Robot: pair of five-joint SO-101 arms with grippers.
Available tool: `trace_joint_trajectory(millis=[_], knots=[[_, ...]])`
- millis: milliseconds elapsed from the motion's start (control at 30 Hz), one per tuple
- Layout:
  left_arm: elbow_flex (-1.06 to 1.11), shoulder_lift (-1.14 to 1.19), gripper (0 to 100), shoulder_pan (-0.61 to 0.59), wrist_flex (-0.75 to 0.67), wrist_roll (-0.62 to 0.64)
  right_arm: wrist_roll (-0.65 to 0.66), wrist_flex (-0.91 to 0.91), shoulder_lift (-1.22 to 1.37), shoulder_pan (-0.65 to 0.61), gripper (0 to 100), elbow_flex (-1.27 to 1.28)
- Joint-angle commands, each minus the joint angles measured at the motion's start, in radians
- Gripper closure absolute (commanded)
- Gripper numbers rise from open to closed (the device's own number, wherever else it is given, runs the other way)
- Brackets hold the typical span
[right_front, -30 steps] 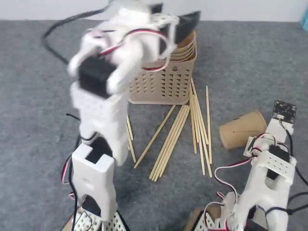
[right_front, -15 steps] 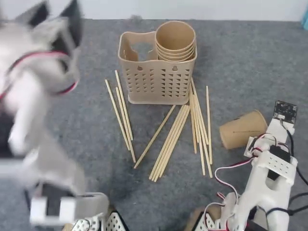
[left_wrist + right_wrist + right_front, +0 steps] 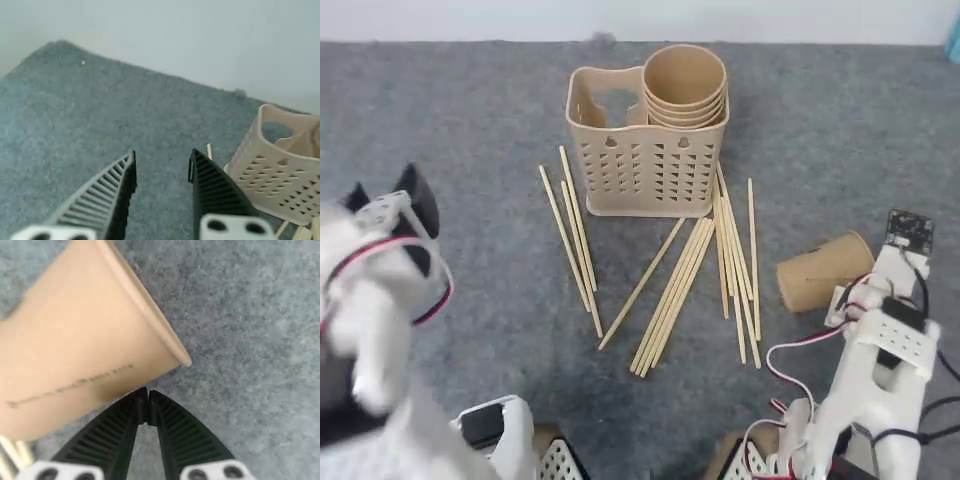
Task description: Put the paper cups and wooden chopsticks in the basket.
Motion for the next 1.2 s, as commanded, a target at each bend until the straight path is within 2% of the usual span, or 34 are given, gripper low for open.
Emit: trace_joint_trajectory(millis=[0,100,200,400,600,767,967,1067,1167], knots=[[0.418,-0.075,84,-0.068,-0.224,-0.003,0.094,0.240,0.008,-0.007,99.0,-0.273],[0.733,-0.132,84,-0.100,-0.451,-0.005,0.170,0.407,0.008,-0.010,98.9,-0.440],[0.977,-0.175,84,-0.123,-0.644,-0.006,0.187,0.501,0.010,-0.012,98.9,-0.552],[1.224,-0.192,84,-0.138,-0.858,-0.009,0.189,0.513,0.030,-0.007,98.9,-0.701],[1.297,-0.192,84,-0.135,-0.896,-0.130,0.141,0.541,0.292,-0.007,98.8,-0.890],[1.308,-0.192,84,-0.133,-0.896,-0.146,0.069,0.615,0.638,-0.007,98.7,-1.143],[1.313,-0.196,84,-0.133,-0.898,-0.147,-0.006,0.805,1.012,-0.010,85.8,-1.508],[1.313,-0.196,84,-0.133,-0.898,-0.147,-0.006,0.872,1.152,-0.013,89.2,-1.626],[1.313,-0.196,84,-0.133,-0.898,-0.147,-0.006,0.871,1.221,-0.012,95.3,-1.640]])
